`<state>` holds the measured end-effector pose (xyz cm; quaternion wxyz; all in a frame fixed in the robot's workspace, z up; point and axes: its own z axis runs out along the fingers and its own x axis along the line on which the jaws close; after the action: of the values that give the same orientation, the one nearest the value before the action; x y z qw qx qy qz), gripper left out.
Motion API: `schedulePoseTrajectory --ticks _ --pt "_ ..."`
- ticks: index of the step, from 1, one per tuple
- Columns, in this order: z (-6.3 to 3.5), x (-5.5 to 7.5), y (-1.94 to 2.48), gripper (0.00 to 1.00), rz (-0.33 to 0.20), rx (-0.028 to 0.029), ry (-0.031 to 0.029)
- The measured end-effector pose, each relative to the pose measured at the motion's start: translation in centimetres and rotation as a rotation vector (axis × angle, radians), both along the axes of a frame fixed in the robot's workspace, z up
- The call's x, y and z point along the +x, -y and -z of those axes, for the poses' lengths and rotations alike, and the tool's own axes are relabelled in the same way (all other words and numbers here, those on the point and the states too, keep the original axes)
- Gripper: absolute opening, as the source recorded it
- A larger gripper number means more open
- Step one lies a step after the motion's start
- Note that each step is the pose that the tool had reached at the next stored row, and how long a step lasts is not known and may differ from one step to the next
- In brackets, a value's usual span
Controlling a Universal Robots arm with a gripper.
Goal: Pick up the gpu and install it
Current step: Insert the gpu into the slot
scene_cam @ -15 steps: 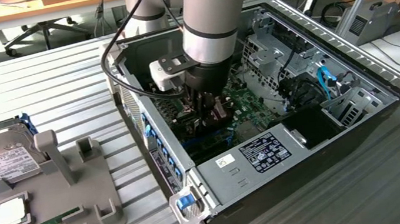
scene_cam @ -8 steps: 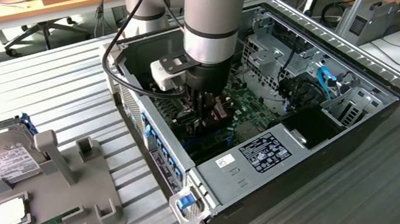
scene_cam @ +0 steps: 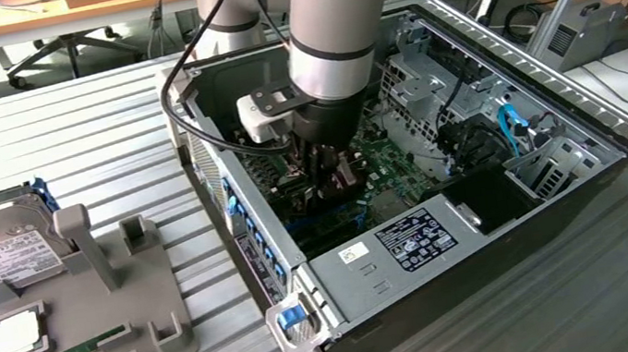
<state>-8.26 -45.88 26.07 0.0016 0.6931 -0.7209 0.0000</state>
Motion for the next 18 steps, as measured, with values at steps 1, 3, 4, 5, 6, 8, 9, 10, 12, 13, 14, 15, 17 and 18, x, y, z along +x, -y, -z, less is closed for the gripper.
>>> schedulePoseTrajectory --ticks 1,3,4,5,6,8,9,10,12,13,14,15,17,18 --pt "-0.15 0.0 0.0 0.26 0.0 -0.0005 -0.0002" --pt "-0.3 0.0 0.01 0.26 0.0 -0.0008 -0.0004" --pt "-0.29 0.0 0.01 0.26 0.0 -0.0008 -0.0004" --pt "-0.29 0.0 0.0 0.26 0.0 -0.0008 -0.0004" --pt "-0.29 -0.01 0.01 0.26 0.0 -0.001 -0.0004" --pt "-0.31 -0.01 0.01 0.26 0.0 -0.0014 -0.0005" --pt "-0.31 -0.01 0.01 0.26 0.0 -0.0014 -0.0005" --pt "-0.31 -0.01 0.01 0.26 0.0 -0.0014 -0.0005" --pt "-0.31 -0.01 -0.03 0.26 0.0 -0.0016 -0.0006" --pt "-0.31 -0.01 -0.04 0.26 -0.001 -0.0015 -0.0005" --pt "-0.31 -0.02 -0.04 0.26 -0.003 -0.0015 -0.0006" --pt "-0.31 -0.03 -0.04 0.26 -0.005 -0.0015 -0.0005" --pt "-0.31 -0.03 -0.17 0.26 -0.01 -0.0015 -0.0005" --pt "-0.31 -0.03 -0.22 0.26 -0.013 -0.0015 -0.0005"
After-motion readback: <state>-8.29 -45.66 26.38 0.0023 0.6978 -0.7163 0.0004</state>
